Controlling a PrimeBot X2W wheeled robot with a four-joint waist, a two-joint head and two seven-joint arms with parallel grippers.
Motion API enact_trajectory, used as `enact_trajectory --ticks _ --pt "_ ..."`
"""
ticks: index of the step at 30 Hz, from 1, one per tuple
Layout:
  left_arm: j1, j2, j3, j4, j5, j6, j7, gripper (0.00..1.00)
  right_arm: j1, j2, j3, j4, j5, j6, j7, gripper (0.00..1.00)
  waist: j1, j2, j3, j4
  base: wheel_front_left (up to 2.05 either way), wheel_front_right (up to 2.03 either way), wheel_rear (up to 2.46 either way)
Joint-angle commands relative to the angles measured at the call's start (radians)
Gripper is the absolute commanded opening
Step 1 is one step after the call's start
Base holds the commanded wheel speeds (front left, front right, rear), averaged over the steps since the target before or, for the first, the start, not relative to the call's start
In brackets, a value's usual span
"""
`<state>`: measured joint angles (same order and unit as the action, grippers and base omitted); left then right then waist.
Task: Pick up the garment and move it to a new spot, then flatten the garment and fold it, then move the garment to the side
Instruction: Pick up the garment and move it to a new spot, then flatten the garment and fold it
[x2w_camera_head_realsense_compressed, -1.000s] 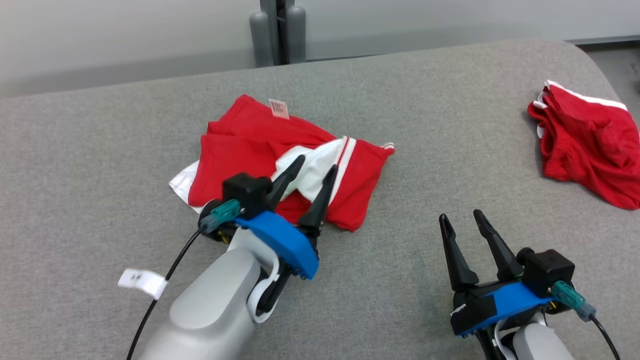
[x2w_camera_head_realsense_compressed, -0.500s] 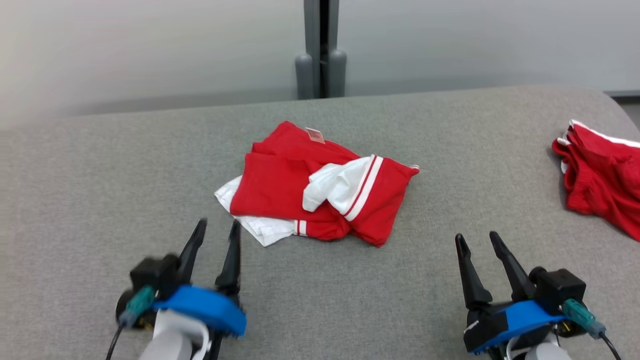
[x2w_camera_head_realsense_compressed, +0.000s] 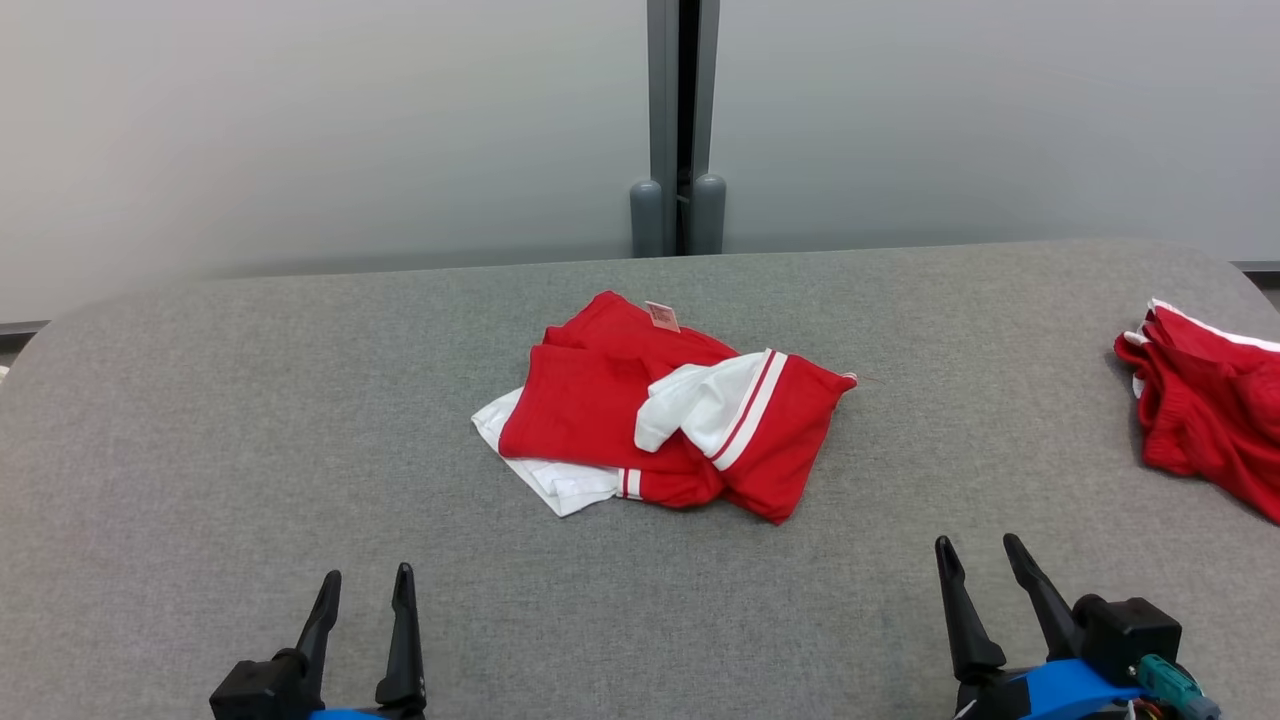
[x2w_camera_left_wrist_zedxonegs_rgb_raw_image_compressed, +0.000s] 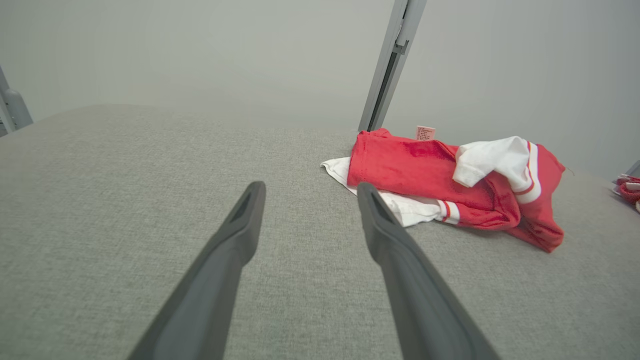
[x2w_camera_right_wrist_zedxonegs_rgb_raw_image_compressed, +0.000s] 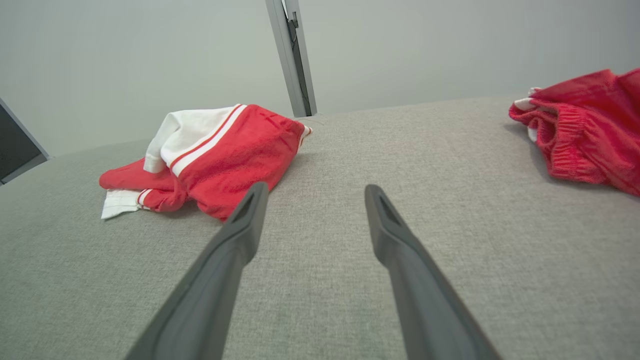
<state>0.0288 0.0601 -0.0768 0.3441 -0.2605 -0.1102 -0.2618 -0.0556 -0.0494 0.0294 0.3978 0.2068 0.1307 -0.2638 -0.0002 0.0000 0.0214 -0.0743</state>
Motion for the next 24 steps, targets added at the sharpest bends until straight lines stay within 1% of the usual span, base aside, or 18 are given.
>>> enact_trajectory --ticks 1,4,7,10,14,16,19,24 --pt "0.016 -0.003 0.012 -0.001 0.014 -0.007 -0.005 1.0 0.014 -0.003 -0.003 0.005 -0.009 0.0 -0.001 1.0 0.0002 0.0 -0.001 0.007 0.0 0.0 0.0" --pt "0.024 -0.008 0.022 0.005 0.024 -0.013 -0.005 1.0 0.018 -0.003 -0.004 0.012 -0.014 0.0 -0.001 1.0 0.0002 0.0 -0.002 0.018 0.0 0.0 0.0" --pt "0.016 -0.009 0.018 0.01 0.016 -0.016 -0.005 1.0 0.003 -0.003 0.017 0.011 -0.017 0.0 -0.001 1.0 0.0002 0.0 0.003 0.031 0.0 0.0 0.0" --pt "-0.005 -0.009 0.006 0.011 -0.006 -0.018 -0.005 1.0 -0.051 -0.003 0.061 0.003 -0.029 0.0 -0.001 1.0 0.0002 0.0 0.025 0.044 0.0 0.0 0.0" --pt "-0.028 -0.009 -0.021 0.016 -0.027 -0.02 -0.005 1.0 -0.151 -0.003 0.144 0.025 -0.058 0.0 -0.001 1.0 0.0002 0.0 0.066 0.073 0.0 0.0 0.0" --pt "-0.043 -0.009 -0.033 0.027 -0.027 -0.021 -0.005 1.0 -0.216 -0.004 0.179 0.055 -0.073 0.0 -0.001 1.0 0.0002 0.0 0.088 0.095 0.0 0.0 0.0" --pt "-0.062 -0.009 -0.043 0.038 -0.048 -0.018 -0.005 1.0 -0.32 -0.003 0.218 0.139 -0.101 0.0 -0.001 1.0 0.0002 0.0 0.114 0.128 0.0 0.0 0.0" --pt "-0.091 -0.009 -0.063 0.053 -0.065 -0.019 -0.005 1.0 -0.471 -0.003 0.234 0.26 -0.162 0.0 0.004 1.0 0.0002 0.0 0.157 0.177 0.0 0.0 0.0"
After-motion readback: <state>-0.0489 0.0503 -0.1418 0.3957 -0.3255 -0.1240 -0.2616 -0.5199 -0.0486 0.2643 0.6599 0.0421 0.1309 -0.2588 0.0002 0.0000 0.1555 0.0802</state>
